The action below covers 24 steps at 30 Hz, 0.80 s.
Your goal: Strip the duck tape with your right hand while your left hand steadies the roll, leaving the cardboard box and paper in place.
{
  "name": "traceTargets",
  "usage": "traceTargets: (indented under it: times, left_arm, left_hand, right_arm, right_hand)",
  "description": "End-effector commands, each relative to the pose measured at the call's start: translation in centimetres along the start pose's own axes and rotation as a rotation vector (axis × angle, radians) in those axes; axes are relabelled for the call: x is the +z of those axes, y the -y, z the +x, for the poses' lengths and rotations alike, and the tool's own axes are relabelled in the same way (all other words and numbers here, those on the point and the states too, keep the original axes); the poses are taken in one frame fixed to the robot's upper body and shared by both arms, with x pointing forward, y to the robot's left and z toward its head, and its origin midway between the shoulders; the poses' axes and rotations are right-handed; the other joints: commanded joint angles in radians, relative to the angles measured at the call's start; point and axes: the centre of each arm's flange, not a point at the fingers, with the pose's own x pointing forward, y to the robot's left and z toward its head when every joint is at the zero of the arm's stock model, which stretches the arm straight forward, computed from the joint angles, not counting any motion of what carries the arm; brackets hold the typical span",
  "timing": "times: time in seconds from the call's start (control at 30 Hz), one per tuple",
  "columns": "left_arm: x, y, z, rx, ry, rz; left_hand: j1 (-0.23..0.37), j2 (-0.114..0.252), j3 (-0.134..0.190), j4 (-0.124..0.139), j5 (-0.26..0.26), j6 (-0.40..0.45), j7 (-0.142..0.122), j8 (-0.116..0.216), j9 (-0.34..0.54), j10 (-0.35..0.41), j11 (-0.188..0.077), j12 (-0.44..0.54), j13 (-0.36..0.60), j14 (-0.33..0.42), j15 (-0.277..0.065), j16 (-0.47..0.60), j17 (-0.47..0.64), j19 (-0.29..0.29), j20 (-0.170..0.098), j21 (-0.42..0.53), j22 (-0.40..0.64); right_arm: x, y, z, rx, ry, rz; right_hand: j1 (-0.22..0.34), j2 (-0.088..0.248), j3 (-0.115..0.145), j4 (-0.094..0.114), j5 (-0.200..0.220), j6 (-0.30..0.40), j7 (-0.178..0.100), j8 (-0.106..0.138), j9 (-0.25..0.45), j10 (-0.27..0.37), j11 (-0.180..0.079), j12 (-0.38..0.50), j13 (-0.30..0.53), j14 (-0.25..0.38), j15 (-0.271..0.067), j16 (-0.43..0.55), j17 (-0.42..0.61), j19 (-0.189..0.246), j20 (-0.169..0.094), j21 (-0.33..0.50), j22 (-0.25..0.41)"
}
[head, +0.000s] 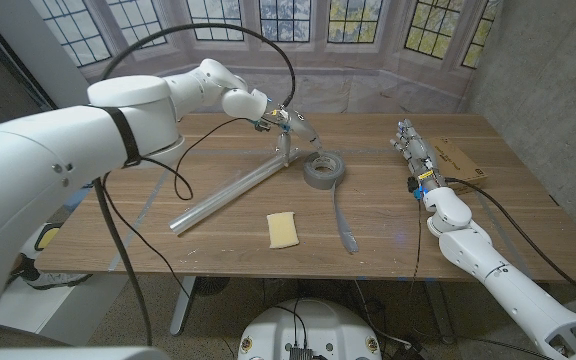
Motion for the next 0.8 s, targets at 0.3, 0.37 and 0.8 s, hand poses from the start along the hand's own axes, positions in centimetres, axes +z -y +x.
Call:
traceTargets:
  times: [0.3,0.37,0.8]
  left_arm:
    - [1.2,0.2,2.2,-0.021,0.002,-0.025]
    - [1.4,0.2,2.4,-0.024,0.006,-0.022]
    - [1.8,0.2,3.3,-0.057,0.007,-0.014]
  left_hand:
    - [0.389,0.388,-0.008,0.002,0.0,0.012,0.0,0.004,0.002,0.018,0.003,0.0,0.0,0.053,-0.044,0.002,0.0,0.005,0.009,0.003,0.001]
    - [0.389,0.389,-0.009,0.003,0.0,0.013,0.0,0.004,0.002,0.019,0.001,-0.001,0.001,0.054,-0.044,0.003,0.0,0.004,0.01,0.002,0.001]
    - [0.393,0.401,-0.014,0.003,0.001,0.025,-0.018,0.006,0.002,0.039,-0.015,0.003,0.001,0.066,-0.049,0.004,0.001,-0.008,0.017,-0.002,0.001]
  right_arm:
    - [0.0,0.1,-0.1,-0.004,0.003,0.009]
    - [-0.1,0.1,-0.2,-0.003,0.003,0.011]
    - [-0.3,0.5,-0.8,-0.016,-0.002,0.016]
  right_hand:
    - [0.016,-0.008,0.005,-0.012,0.006,0.003,-0.004,-0.002,0.002,0.005,0.006,0.001,0.002,0.01,-0.041,-0.004,-0.003,0.002,-0.001,0.0,0.002]
    - [0.018,-0.008,0.007,-0.014,0.006,0.003,-0.004,-0.002,0.002,0.005,0.005,0.0,0.002,0.01,-0.041,-0.004,-0.004,0.002,-0.001,0.0,0.002]
    - [0.023,-0.01,0.01,-0.021,0.006,0.003,-0.006,-0.003,0.002,0.006,0.003,0.0,0.002,0.011,-0.042,-0.005,-0.005,0.002,-0.001,0.0,0.002]
